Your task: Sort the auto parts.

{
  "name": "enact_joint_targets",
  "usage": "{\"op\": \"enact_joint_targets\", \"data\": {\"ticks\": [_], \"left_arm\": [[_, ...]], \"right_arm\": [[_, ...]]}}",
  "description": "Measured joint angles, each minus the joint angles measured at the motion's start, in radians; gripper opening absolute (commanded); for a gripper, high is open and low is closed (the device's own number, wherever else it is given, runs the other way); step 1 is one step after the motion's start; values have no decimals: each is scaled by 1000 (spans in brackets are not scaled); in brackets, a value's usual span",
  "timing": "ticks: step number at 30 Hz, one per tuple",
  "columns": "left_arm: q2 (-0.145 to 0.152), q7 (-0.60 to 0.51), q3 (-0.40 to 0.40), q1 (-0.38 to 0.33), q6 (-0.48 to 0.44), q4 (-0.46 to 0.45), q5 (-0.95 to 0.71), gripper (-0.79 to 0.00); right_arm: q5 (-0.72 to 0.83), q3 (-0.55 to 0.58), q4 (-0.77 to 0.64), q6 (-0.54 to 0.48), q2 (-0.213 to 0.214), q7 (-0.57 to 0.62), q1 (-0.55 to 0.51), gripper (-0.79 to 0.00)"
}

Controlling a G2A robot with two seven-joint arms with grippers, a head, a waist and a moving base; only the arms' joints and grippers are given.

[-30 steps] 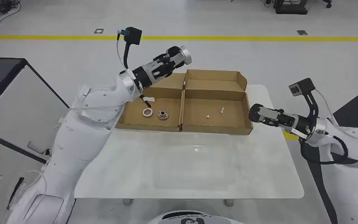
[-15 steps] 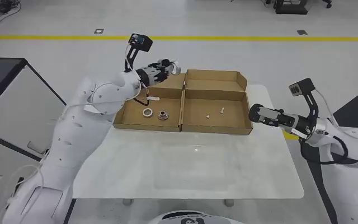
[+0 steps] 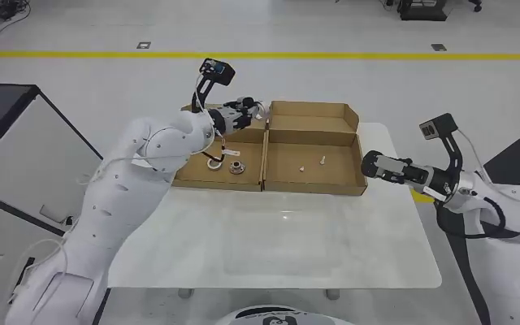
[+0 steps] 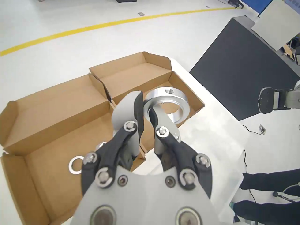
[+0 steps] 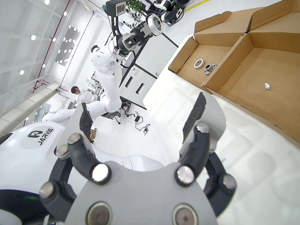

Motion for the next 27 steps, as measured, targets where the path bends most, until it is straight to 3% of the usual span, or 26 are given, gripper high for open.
{"op": "enact_joint_targets", "data": {"ticks": [5, 10, 16, 27], "left_arm": [[0, -17, 8, 5, 39, 29, 51, -785], [-10, -160, 61, -54, 140, 109, 124, -785], [-36, -336, 179, -122, 214, 208, 224, -785], [-90, -406, 264, -235, 374, 440, 280, -785]], "right_arm": [[0, 0, 0, 0, 0, 0, 0, 0], [0, 0, 0, 0, 0, 0, 0, 0], [0, 0, 0, 0, 0, 0, 0, 0], [0, 0, 0, 0, 0, 0, 0, 0]]}}
